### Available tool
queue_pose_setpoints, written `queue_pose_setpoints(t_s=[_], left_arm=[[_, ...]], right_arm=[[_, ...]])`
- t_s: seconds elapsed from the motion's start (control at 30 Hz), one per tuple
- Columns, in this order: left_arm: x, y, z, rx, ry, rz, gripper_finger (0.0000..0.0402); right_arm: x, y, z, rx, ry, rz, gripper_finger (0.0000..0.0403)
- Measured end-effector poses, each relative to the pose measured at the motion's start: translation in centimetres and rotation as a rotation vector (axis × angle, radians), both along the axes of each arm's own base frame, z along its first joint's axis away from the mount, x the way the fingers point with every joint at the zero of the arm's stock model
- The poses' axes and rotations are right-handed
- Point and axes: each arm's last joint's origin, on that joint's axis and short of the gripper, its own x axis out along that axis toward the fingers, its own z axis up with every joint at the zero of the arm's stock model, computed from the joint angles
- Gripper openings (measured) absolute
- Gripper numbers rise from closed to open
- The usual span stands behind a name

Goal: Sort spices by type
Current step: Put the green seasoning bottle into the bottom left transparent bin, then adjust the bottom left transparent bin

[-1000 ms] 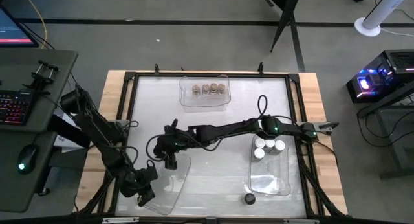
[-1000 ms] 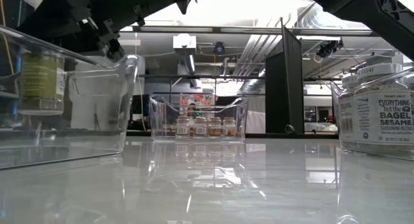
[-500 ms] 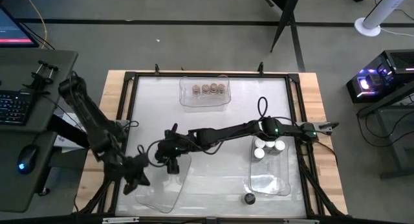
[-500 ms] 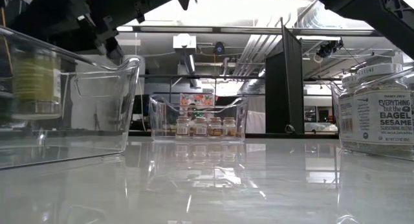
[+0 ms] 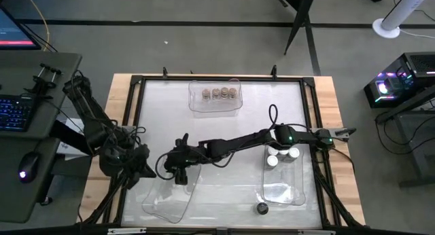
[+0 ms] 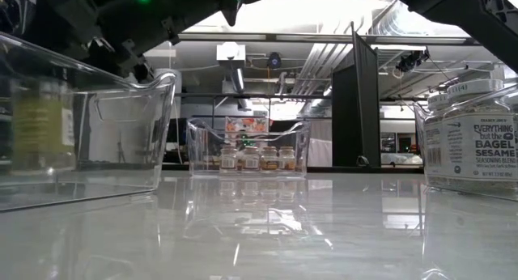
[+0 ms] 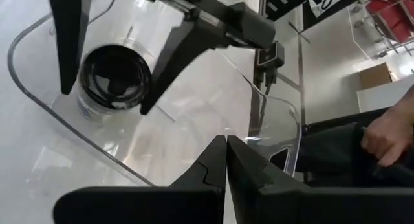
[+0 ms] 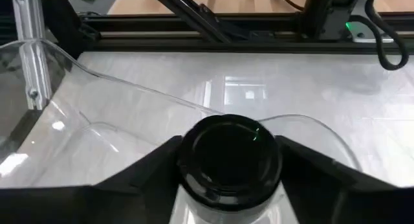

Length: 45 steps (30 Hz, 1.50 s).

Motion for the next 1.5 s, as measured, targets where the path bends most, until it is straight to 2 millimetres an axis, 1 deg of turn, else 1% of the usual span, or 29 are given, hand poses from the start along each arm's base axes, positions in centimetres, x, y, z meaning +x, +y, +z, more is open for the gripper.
queue_pose_setpoints(t_s=[0.07, 0.13, 0.3, 0.37, 0.43, 0.47, 0.57, 0.63, 0.7, 0.77, 0.83, 0.9, 0.97, 1.03, 1.07, 1.13, 1.17, 1.2, 1.23, 1.3, 1.33, 1.4, 1.43, 1.5], left_arm=[[0.0, 0.0, 0.0, 0.006, 0.0, -0.003, 0.0], [0.0, 0.0, 0.0, 0.005, -0.001, -0.003, 0.0], [0.0, 0.0, 0.0, 0.021, -0.005, -0.014, 0.0], [0.0, 0.0, 0.0, 0.021, -0.005, -0.014, 0.0], [0.0, 0.0, -0.1, 0.022, -0.004, -0.015, 0.0], [0.0, 0.0, -0.1, 0.024, -0.003, -0.015, 0.0], [-0.1, 0.2, -0.2, 0.042, 0.011, -0.015, 0.0], [-0.2, 0.3, -0.4, 0.061, 0.024, -0.015, 0.0], [-0.2, 0.3, -0.4, 0.067, 0.028, -0.015, 0.0], [-0.3, 0.4, -0.5, 0.075, 0.034, -0.016, 0.0], [-0.3, 0.3, -0.5, 0.07, 0.035, -0.022, 0.0], [-0.6, 0.2, -0.5, 0.066, 0.046, -0.032, 0.0], [-0.9, 0.0, -0.6, 0.061, 0.059, -0.052, 0.0], [-1.2, -0.2, -0.6, 0.063, 0.06, -0.076, 0.0], [-1.4, -0.2, -0.6, 0.07, 0.06, -0.086, 0.0], [-1.7, 0.0, -0.8, 0.105, 0.067, -0.072, 0.0], [-1.8, 0.2, -0.9, 0.116, 0.078, -0.044, 0.0], [-2.0, 0.6, -1.1, 0.124, 0.093, -0.009, 0.0], [-2.1, 0.9, -1.2, 0.131, 0.109, 0.023, 0.0], [-2.4, 1.4, -1.3, 0.136, 0.136, 0.073, 0.0], [-2.5, 1.7, -1.4, 0.138, 0.149, 0.095, 0.0], [-2.7, 2.1, -1.6, 0.141, 0.182, 0.138, 0.0], [-2.8, 2.3, -1.7, 0.144, 0.199, 0.161, 0.0], [-3.0, 2.7, -1.9, 0.157, 0.236, 0.208, 0.0]], right_arm=[[0.0, 0.2, 0.0, 0.007, -0.001, 0.0, 0.026], [0.0, 0.4, 0.0, 0.005, -0.005, -0.004, 0.0278], [0.0, 0.3, 0.1, 0.002, -0.009, -0.011, 0.0287], [0.0, 0.3, 0.7, 0.001, -0.012, -0.013, 0.0288], [0.1, 0.1, 1.8, -0.003, -0.031, -0.017, 0.0289], [0.2, -0.1, 2.8, -0.006, -0.049, -0.022, 0.0289], [-0.5, -0.8, 5.6, -0.008, -0.1, -0.026, 0.029], [-1.0, -1.4, 7.1, -0.01, -0.102, -0.036, 0.029], [-1.4, -2.0, 7.8, -0.01, -0.077, -0.041, 0.029], [-2.2, -2.5, 8.3, -0.012, -0.007, -0.03, 0.0289], [-3.7, -2.9, 9.7, -0.01, 0.074, -0.022, 0.028], [-5.7, -2.8, 11.4, -0.019, 0.162, -0.009, 0.0256], [-7.7, -2.3, 12.3, -0.039, 0.277, 0.017, 0.0214], [-9.3, -1.1, 11.9, -0.06, 0.395, 0.051, 0.0154], [-9.9, -0.5, 11.3, -0.074, 0.455, 0.068, 0.0117], [-10.6, 0.7, 9.7, -0.094, 0.543, 0.098, 0.0042], [-10.8, 1.3, 8.7, -0.092, 0.573, 0.106, 0.0022], [-11.0, 1.8, 7.5, -0.08, 0.601, 0.114, 0.0016], [-11.0, 2.2, 6.2, -0.073, 0.614, 0.115, 0.0019], [-10.8, 2.5, 3.7, -0.063, 0.616, 0.082, 0.0021], [-10.6, 2.4, 2.9, -0.046, 0.609, 0.051, 0.0017], [-10.1, 2.2, 2.2, 0.013, 0.573, 0.011, 0.0005], [-9.9, 2.1, 2.3, 0.035, 0.551, 0.004, 0.0003], [-9.9, 1.8, 2.3, 0.024, 0.542, -0.02, 0.0007]])
